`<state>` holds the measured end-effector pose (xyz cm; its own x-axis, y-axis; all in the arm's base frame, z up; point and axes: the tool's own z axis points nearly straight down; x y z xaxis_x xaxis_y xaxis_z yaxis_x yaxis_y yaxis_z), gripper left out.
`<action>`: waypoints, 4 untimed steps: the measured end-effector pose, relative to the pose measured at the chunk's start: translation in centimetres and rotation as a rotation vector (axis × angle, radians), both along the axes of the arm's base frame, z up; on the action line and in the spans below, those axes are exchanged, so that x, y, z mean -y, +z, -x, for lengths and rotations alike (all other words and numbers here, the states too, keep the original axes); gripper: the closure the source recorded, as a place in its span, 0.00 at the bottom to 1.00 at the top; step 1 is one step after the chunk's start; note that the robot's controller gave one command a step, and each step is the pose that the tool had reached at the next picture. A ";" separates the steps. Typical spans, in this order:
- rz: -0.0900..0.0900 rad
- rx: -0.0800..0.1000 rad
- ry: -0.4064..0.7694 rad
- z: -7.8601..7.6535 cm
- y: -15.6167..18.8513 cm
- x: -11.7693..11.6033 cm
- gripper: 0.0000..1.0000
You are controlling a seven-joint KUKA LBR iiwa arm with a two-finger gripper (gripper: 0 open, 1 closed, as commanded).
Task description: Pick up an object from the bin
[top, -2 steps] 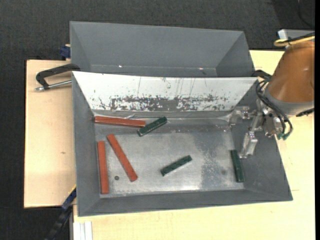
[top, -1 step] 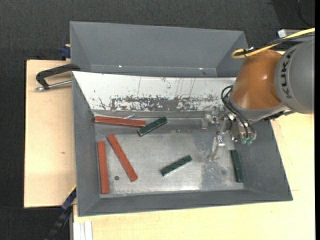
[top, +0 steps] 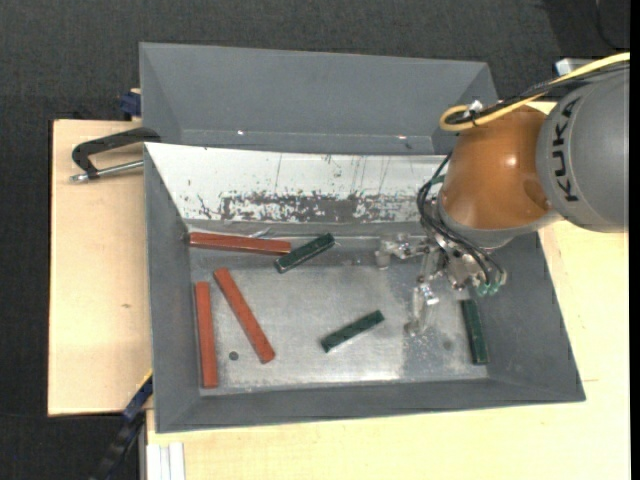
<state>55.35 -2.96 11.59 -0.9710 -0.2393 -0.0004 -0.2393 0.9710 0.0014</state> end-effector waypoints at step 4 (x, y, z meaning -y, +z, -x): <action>0.000 0.001 0.334 3.7 -4.5 -8.7 1.00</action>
Offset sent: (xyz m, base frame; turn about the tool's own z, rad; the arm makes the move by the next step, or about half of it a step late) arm -0.0228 0.0640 -0.0459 -0.1681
